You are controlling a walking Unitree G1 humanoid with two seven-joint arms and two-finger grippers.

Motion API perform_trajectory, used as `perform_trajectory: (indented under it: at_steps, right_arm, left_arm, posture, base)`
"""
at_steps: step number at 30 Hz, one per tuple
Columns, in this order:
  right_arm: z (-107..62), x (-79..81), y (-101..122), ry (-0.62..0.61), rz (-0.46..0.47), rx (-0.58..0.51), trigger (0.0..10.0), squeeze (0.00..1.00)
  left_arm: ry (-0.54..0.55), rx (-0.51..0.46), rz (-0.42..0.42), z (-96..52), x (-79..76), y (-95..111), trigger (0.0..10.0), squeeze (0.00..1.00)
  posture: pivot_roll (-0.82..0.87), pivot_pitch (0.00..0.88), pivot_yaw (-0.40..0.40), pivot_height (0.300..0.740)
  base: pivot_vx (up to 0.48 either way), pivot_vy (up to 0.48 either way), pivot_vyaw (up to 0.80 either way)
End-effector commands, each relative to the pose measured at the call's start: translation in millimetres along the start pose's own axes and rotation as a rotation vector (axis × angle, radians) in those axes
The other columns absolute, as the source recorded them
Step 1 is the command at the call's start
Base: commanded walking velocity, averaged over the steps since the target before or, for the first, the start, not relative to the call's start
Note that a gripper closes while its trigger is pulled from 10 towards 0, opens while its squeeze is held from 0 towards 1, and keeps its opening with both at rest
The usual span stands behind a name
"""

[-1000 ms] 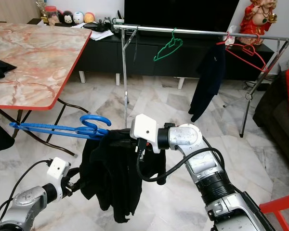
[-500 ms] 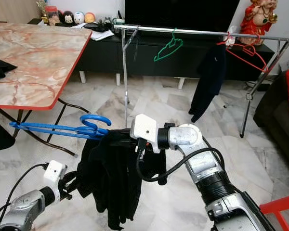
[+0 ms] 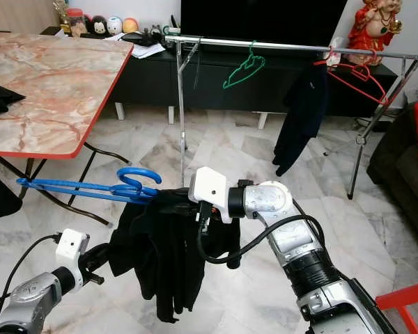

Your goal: Hang hanger

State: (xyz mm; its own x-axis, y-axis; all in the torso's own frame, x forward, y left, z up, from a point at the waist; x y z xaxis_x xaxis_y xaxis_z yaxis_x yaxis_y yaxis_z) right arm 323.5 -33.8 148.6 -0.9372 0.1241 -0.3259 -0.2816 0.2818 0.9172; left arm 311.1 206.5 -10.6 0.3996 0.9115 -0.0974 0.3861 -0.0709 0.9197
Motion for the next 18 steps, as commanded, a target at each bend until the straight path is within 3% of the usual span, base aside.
perform_trajectory:
  at_steps: [1,18]
  right_arm:
    - [-1.3,-1.3,2,-0.012,-0.012,-0.012,0.0,0.0]
    - [-4.4,-3.2,-10,-0.026,-0.003,0.031,0.0,0.0]
  left_arm:
    - [-0.002,-0.004,-0.005,-0.5,0.2,0,0.0,0.0]
    - [0.037,0.017,0.016,-3.9,7.2,-4,0.0,0.0]
  posture:
    - [0.06,0.0,-0.077,0.74]
    - [0.06,0.0,-0.08,0.74]
  base:
    - [0.0,0.0,0.0]
    - [0.0,0.0,0.0]
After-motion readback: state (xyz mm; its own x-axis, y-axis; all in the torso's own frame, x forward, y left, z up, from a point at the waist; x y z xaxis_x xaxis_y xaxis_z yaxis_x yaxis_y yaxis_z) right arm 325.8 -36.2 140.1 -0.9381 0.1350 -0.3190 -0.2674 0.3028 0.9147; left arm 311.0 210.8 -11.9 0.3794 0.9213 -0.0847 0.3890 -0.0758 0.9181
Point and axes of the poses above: a point about 5 cm out from each wrist's last joint towards the gripper, its own z axis pointing out of the wrist towards the gripper, its own y axis along the axis of the wrist's last joint, x = y × z, the point moved 6 cm from there along z, pointing out of the wrist towards the gripper
